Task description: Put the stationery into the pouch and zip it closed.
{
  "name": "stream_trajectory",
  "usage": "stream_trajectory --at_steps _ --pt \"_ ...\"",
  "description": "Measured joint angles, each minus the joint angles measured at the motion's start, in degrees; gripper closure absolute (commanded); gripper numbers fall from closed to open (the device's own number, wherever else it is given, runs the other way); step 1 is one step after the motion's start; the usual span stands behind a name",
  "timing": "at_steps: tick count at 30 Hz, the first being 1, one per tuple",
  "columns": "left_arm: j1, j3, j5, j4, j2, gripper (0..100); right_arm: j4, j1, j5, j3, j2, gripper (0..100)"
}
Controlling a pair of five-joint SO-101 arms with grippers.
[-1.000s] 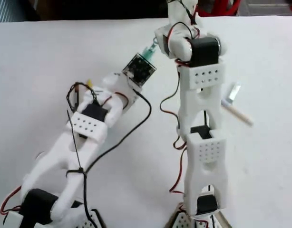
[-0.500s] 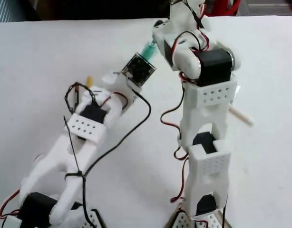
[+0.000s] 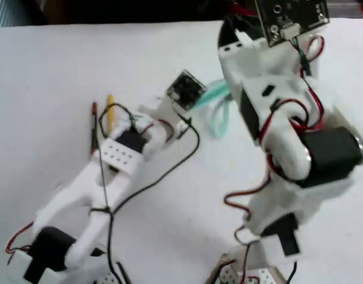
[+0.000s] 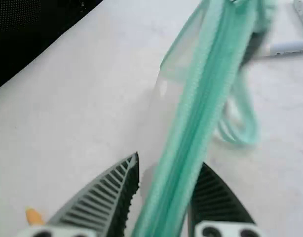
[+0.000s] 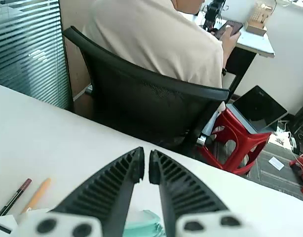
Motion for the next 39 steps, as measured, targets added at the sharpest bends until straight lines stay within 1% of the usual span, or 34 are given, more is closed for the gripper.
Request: stream_trajectory --at_steps 2,4,5,6,11,18,20,22,24,26,29,31,33,36,39 --pt "1.5 0.0 0.0 0.0 -0.7 88 0.0 -0.2 0.0 4.1 -4.1 98.0" --pt "2.1 0.0 0.0 0.0 -1.2 97 0.0 -0.2 0.0 6.9 -7.6 97.9" --pt "2.1 0.0 0.0 0.0 -1.3 99 0.0 0.6 0.0 8.2 -9.0 97.9" --pt "1.8 0.0 0.0 0.0 -1.6 97 0.0 1.9 0.0 9.1 -10.0 97.9" --pt "1.5 0.1 0.0 0.0 -3.2 98 0.0 12.6 0.0 15.7 -11.8 97.9" --pt "1.8 -0.2 -4.1 0.3 -1.8 98 -0.4 24.2 0.0 34.5 -11.7 97.9" --pt "1.9 -2.4 -4.1 2.2 -0.2 98 -2.0 26.1 0.0 40.0 -11.7 97.9" --pt "1.9 -5.5 -3.0 5.9 1.1 98 -4.6 27.0 0.0 45.6 -11.7 97.9" --pt "1.9 -8.5 -0.9 10.5 1.2 98 -8.8 27.4 0.0 52.1 -11.7 97.9" --pt "1.8 -11.2 0.7 14.2 1.1 98 -15.8 28.0 0.0 59.9 -11.6 97.9" --pt "1.8 -13.5 1.7 18.0 -1.4 98 -29.7 29.3 0.0 73.1 -11.5 97.9" --pt "1.8 -13.9 1.8 20.4 -5.4 98 -39.6 29.4 -0.4 81.8 -11.5 97.9" --pt "1.8 -13.9 1.8 22.2 -10.1 98 -47.6 29.2 -2.5 88.6 -11.5 97.9" --pt "1.8 -13.9 1.8 24.3 -16.0 98 -53.5 28.5 -6.7 93.1 -11.4 97.9" --pt "1.8 -13.9 2.3 26.9 -19.5 98 -57.1 27.3 -10.2 94.1 -11.4 97.9"
